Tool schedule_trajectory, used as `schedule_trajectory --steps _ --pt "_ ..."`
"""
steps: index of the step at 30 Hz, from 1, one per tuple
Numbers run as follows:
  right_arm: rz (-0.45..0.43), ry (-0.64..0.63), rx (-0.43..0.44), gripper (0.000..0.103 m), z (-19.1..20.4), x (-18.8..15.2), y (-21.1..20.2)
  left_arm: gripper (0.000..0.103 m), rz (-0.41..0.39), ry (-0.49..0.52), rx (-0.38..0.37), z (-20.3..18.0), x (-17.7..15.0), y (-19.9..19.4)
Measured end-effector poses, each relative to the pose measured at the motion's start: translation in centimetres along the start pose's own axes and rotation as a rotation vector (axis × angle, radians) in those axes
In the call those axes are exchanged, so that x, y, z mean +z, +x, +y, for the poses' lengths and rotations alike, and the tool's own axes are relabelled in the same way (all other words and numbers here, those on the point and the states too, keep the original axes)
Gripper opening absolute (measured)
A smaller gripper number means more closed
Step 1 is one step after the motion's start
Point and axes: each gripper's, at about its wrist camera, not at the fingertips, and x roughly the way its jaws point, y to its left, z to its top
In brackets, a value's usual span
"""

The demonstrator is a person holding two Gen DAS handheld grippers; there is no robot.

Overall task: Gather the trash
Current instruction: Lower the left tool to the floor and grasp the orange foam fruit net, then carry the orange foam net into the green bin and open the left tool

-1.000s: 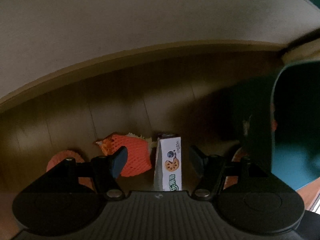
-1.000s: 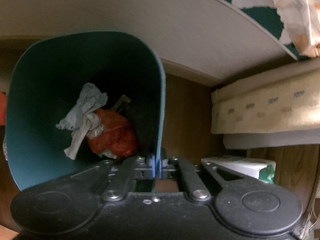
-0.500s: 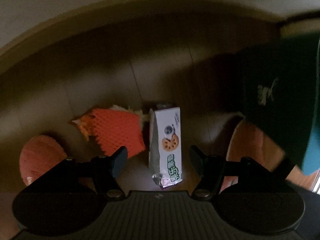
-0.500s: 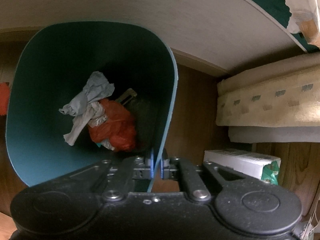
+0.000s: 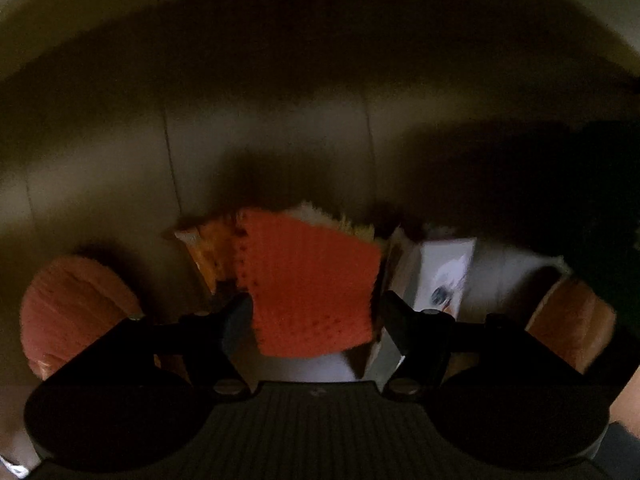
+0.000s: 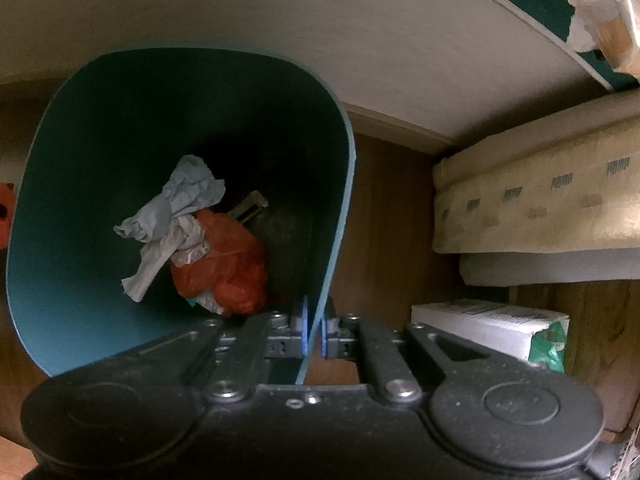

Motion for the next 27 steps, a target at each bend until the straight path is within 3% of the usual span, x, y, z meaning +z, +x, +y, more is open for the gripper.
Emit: schedule_trajectory --steps 5,7,10,12,18,20,27 --pt "0.009 0.01 0.0 0.005 0.0 -0.2 0.0 0.068 0.027 0.005 0.008 -0.3 -0.3 2.0" --pt "0.012 0.014 -0.003 0.005 0.1 -0.3 -0.1 0.061 0.025 -0.02 -0.001 -0.3 -0.2 2.3" --pt "0.008 0.016 -0.012 0.005 0.4 -0.3 -0.2 0.035 0.009 -0.053 0.005 0.2 -0.4 2.3" --pt "-0.002 0.033 -0.015 0.005 0.5 -0.4 -0.4 0.012 -0.002 -0.056 0.024 0.5 -0.5 1.7" --pt "-0.046 0.112 -0.027 0.005 1.0 -1.3 -1.1 0.009 -0.078 -0.029 0.077 -0.3 0.0 -1.9" --pt "-0.064 0.147 -0.031 0.005 1.0 -1.7 -1.3 0.009 -0.104 0.015 0.125 -1.6 -0.1 -3.5" --pt "-0.125 0.24 -0.075 0.005 1.8 -2.7 -2.1 0.01 -0.174 0.159 0.174 -6.3 -1.6 -8.6"
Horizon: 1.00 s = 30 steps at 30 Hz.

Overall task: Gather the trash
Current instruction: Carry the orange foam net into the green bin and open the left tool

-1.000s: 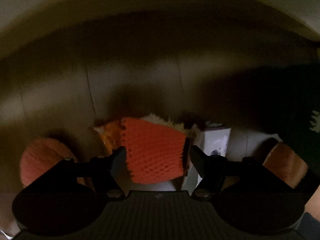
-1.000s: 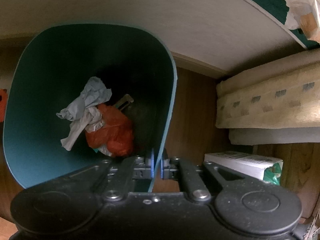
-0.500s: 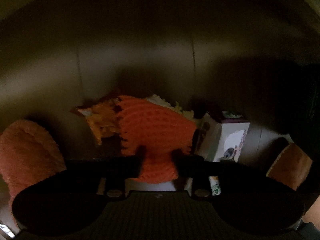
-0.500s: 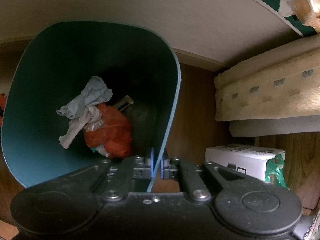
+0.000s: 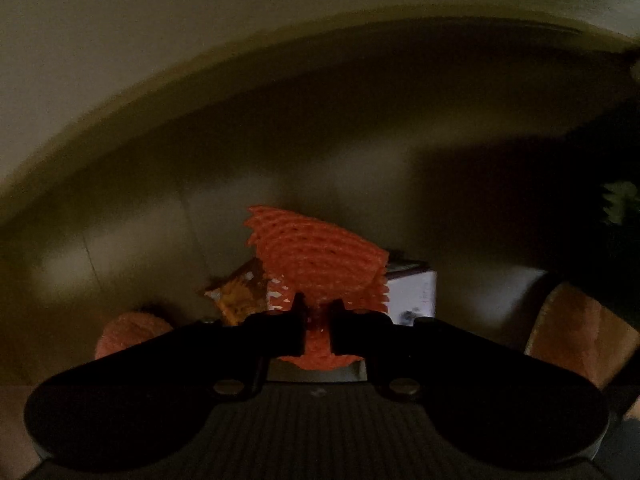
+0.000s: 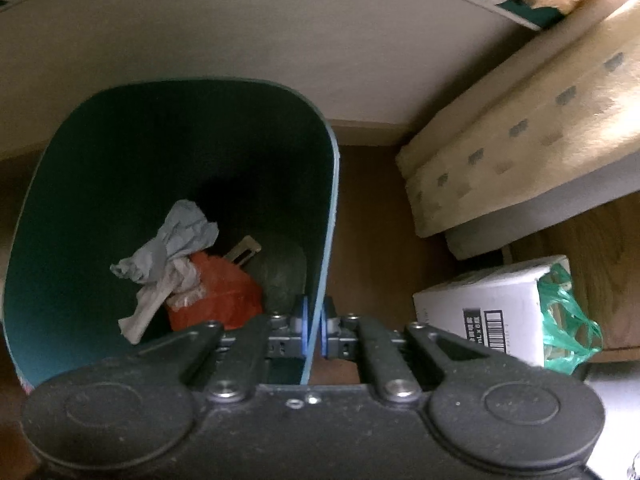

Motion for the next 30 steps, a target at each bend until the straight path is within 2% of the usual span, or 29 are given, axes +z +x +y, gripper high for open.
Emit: schedule_trajectory --steps 2,7,17,22,26,30 --pt "-0.01 0.018 -0.003 0.005 0.1 -0.2 -0.3 0.01 -0.038 0.046 0.008 -1.1 0.1 -2.0" --pt "-0.021 0.061 0.025 0.005 -0.5 -0.4 -0.7 0.01 -0.134 0.092 -0.038 -2.8 -0.8 -7.6" --pt "-0.074 0.053 0.04 0.005 -0.4 0.0 -0.3 0.01 -0.307 0.171 -0.129 -6.6 -3.8 -18.3" --pt "-0.097 0.033 0.043 0.004 -0.5 -0.1 0.1 0.01 -0.364 0.246 -0.176 -11.2 -4.2 -21.4" --pt "-0.108 0.03 0.05 0.004 -0.7 -0.1 0.5 0.01 -0.396 0.328 -0.192 -15.8 -3.9 -22.2" --pt "-0.116 0.036 0.051 0.005 -0.6 -0.1 0.7 0.01 -0.39 0.366 -0.198 -18.7 -2.3 -22.5"
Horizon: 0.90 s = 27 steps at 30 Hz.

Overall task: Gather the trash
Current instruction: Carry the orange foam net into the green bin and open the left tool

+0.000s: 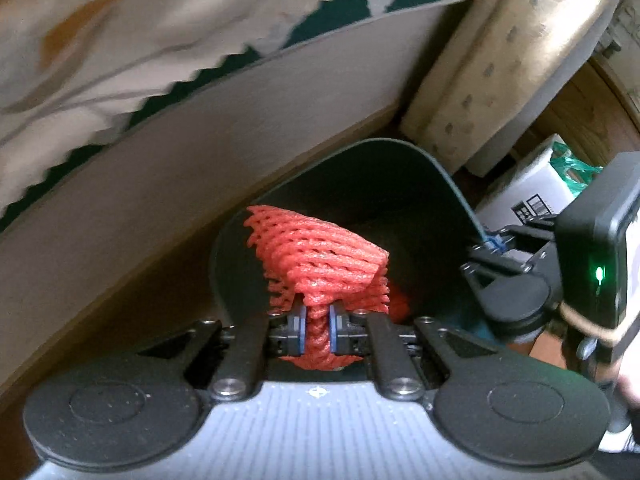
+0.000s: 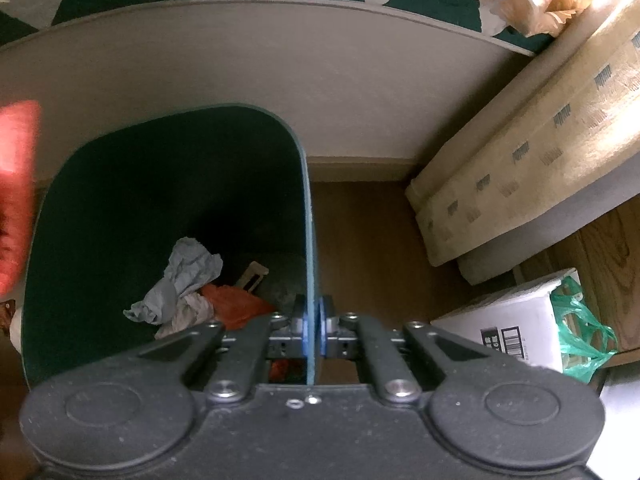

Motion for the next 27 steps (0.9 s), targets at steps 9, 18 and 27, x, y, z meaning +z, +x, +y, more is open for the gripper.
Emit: schedule_trajectory --steps 9,18,27 --pt "-0.01 0.008 0.009 0.005 0.2 0.0 -0.1 0.01 0.052 -0.019 0.003 -1.0 0.8 2.3" --pt "-0.011 0.004 0.014 0.005 0.0 -0.1 -0.2 0.036 0.064 -0.055 -0.03 -1.3 0.9 3.7" --pt "-0.01 0.005 0.013 0.005 0.1 -0.2 -0.1 0.07 0.029 -0.091 -0.066 -0.3 0.4 3.1"
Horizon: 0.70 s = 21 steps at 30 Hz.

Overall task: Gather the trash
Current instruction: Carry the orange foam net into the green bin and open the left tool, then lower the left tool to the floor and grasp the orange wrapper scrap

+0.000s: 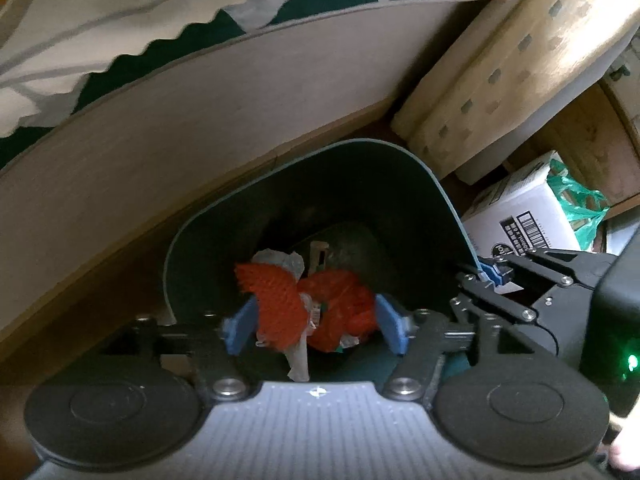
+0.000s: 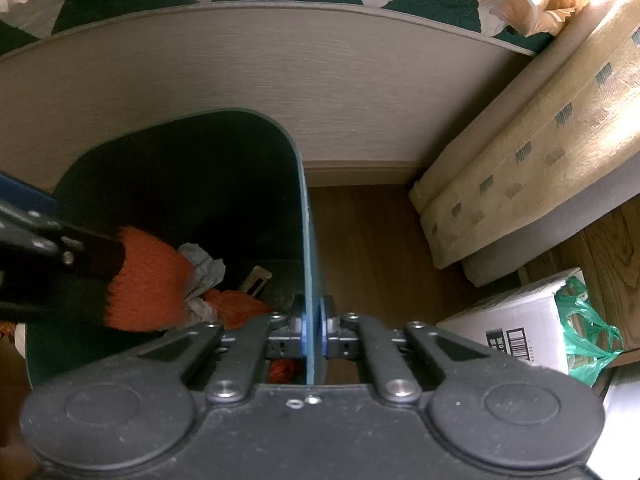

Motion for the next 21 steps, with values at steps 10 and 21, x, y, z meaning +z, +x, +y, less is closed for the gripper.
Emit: schedule_trajectory --steps 10,21 --pt "0.008 0.008 -0.007 0.005 0.0 0.2 0.2 0.071 0.014 -0.068 -0.006 4.3 -3.3 -2.4" --pt "0.013 0.019 -0.016 0.005 0.1 0.2 0.4 0.078 0.078 -0.32 0.113 15.7 -7.8 -1.4"
